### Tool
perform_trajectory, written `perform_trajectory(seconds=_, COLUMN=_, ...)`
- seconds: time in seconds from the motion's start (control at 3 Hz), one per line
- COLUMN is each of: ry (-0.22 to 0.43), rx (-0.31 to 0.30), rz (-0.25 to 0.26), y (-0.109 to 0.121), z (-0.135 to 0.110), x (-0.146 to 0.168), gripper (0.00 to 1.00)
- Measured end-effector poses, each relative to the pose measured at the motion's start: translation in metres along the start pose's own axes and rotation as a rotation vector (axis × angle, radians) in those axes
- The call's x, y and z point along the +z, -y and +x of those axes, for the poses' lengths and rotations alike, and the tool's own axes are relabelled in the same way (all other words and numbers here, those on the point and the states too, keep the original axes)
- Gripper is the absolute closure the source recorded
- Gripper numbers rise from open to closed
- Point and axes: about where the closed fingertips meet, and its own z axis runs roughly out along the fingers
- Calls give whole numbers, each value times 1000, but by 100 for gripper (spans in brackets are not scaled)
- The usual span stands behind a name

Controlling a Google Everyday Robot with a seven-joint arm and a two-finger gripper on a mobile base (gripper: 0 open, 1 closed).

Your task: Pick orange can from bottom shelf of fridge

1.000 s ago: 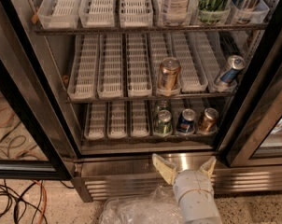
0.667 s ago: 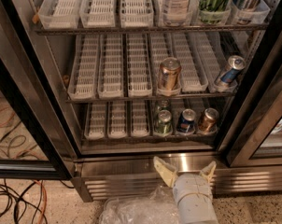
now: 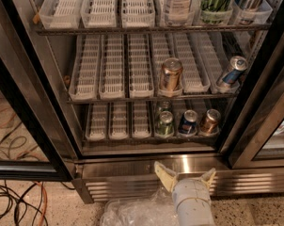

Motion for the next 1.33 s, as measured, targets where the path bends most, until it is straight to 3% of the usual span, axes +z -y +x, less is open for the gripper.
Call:
perform_trajectory(seconds=0.67, ry=81, rx=45, rz=56, y=9, z=20, x=15, gripper=0)
perform_trajectory(seconds=1.33, ry=194, rx=61, rz=162, y=36, z=12, x=32, gripper=0)
